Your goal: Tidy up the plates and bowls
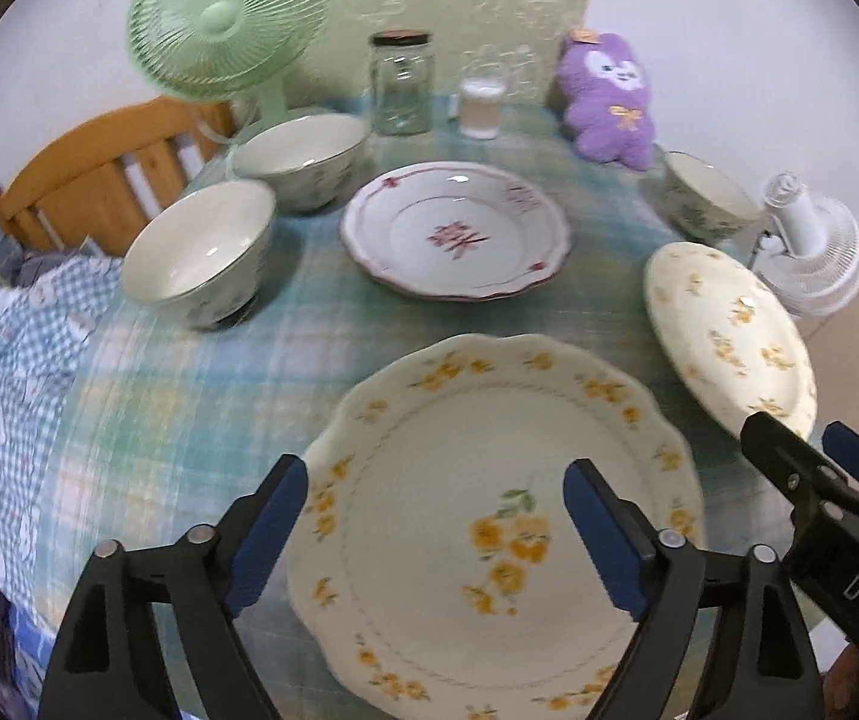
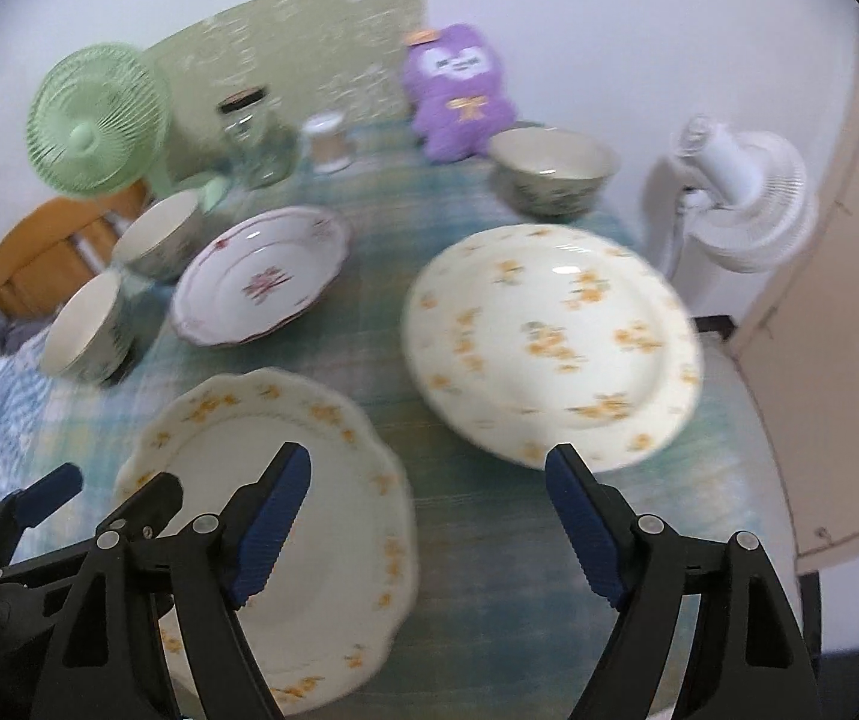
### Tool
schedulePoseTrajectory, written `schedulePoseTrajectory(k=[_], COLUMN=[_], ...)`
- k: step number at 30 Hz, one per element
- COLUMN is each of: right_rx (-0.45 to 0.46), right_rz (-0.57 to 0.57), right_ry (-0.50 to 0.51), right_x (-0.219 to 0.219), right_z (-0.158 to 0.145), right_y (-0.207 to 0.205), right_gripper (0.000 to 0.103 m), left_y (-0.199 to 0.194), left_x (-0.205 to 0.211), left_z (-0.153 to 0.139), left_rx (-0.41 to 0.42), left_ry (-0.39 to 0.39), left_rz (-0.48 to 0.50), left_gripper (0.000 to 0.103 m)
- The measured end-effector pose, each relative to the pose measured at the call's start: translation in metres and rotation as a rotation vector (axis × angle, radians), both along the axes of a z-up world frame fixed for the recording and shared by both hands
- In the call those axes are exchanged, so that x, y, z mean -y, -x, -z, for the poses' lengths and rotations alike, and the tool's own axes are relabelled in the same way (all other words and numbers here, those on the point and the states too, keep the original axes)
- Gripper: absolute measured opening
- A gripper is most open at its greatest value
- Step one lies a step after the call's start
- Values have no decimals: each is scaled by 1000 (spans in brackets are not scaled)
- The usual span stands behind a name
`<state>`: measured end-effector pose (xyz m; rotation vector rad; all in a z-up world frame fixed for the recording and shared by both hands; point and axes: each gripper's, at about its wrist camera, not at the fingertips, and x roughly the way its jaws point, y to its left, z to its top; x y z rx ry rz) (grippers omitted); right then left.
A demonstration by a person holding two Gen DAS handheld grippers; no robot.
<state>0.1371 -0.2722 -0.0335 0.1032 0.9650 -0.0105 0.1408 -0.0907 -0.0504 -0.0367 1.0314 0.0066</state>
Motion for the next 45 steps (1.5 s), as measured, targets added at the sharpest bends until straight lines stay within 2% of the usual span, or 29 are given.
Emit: schedulePoseTrajectory(k=[7,20,34,38,40,41,45], right_rx=[29,-8,-38,-58,-66,-71,-90], right_rz=[0,-88,-135,-141,-144,-148,-166], right_ry=[9,19,29,29,28,24,24], right_x=[39,104,137,141,142,143,143], right_z=[-8,0,28,40,45,48,56], right_y=[-9,-65,-118,-129,-133,-136,-144], right_gripper=[83,83,82,82,82,82,79], left_y=[-5,-44,-88,-97,-104,-106,-113], left_x=[43,121,161,168,171,173,176], left_z=[-15,-4,25,36,44,46,52], left_rx=[44,33,-5,-4,-27,-35,-45], left_ry=[-23,-14,-23,-24,-28,-26,-33], left_rz=[51,-47,-127,-139,-144,-140,-150], left_gripper=[96,95,90,84,77,69,60])
